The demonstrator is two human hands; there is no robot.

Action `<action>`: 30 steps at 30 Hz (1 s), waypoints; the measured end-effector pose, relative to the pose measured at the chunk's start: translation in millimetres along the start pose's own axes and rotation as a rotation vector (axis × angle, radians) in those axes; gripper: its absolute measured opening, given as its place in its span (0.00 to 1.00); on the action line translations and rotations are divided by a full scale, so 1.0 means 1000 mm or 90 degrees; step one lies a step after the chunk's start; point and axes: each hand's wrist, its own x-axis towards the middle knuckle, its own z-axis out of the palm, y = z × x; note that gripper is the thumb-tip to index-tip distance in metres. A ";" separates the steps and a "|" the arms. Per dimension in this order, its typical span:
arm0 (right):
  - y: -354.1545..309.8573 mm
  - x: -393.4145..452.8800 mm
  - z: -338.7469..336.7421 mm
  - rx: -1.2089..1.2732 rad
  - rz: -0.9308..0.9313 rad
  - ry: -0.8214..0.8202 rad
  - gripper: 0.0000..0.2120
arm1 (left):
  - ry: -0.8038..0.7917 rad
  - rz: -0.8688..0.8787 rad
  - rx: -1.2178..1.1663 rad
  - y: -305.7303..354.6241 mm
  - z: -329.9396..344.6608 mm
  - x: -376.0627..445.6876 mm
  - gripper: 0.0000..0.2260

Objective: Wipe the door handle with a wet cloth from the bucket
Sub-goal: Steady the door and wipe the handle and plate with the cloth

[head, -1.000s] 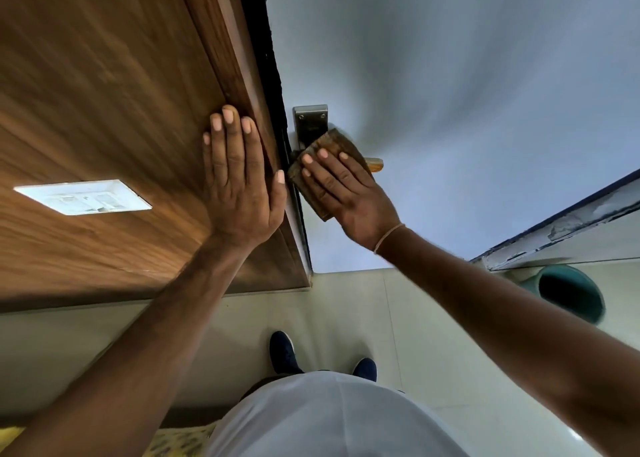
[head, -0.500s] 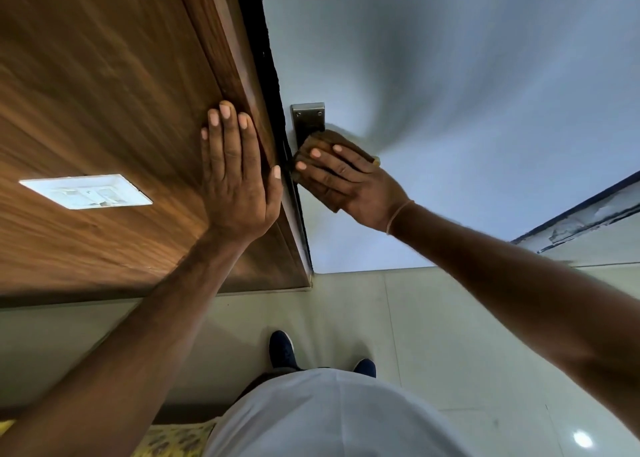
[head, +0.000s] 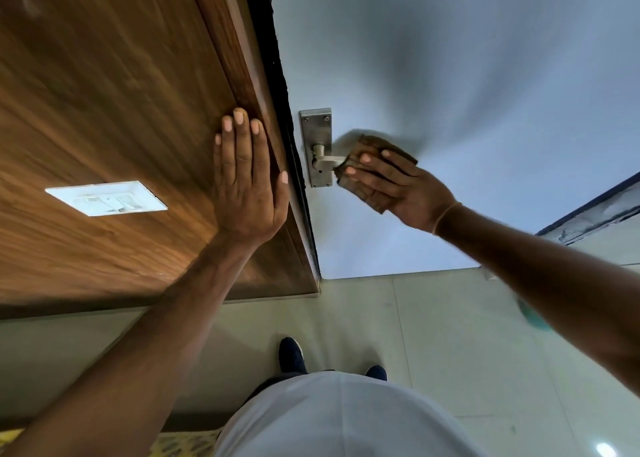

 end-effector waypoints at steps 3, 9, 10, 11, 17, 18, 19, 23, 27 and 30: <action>0.011 -0.017 -0.006 -0.001 -0.004 -0.002 0.31 | -0.005 -0.014 -0.005 0.005 0.001 -0.001 0.35; -0.031 0.048 -0.003 0.014 0.007 0.030 0.27 | -0.001 -0.018 -0.005 0.006 0.001 0.001 0.36; -0.027 0.041 -0.001 0.014 0.014 0.018 0.28 | -0.002 -0.016 -0.005 0.006 0.001 0.001 0.36; -0.020 0.029 -0.001 0.011 0.017 0.010 0.28 | -0.002 -0.013 -0.005 0.006 0.001 0.001 0.36; 0.002 -0.005 -0.006 0.015 0.007 0.007 0.29 | 0.004 -0.028 -0.001 0.009 -0.002 0.002 0.34; -0.005 0.006 -0.006 0.019 0.014 0.011 0.29 | 0.005 -0.032 -0.002 0.010 -0.001 0.001 0.34; -0.013 0.018 -0.006 0.024 0.020 0.013 0.28 | 0.006 -0.035 -0.003 0.010 -0.001 0.001 0.34; -0.031 0.022 -0.005 0.069 0.084 -0.010 0.29 | -0.003 -0.034 -0.016 0.012 -0.001 0.001 0.34; -0.036 -0.024 -0.009 0.163 0.248 0.002 0.33 | -0.006 -0.025 -0.022 0.009 -0.004 0.005 0.32; -0.077 -0.021 -0.011 0.307 0.493 0.044 0.38 | -0.011 -0.041 -0.028 0.012 -0.005 0.005 0.32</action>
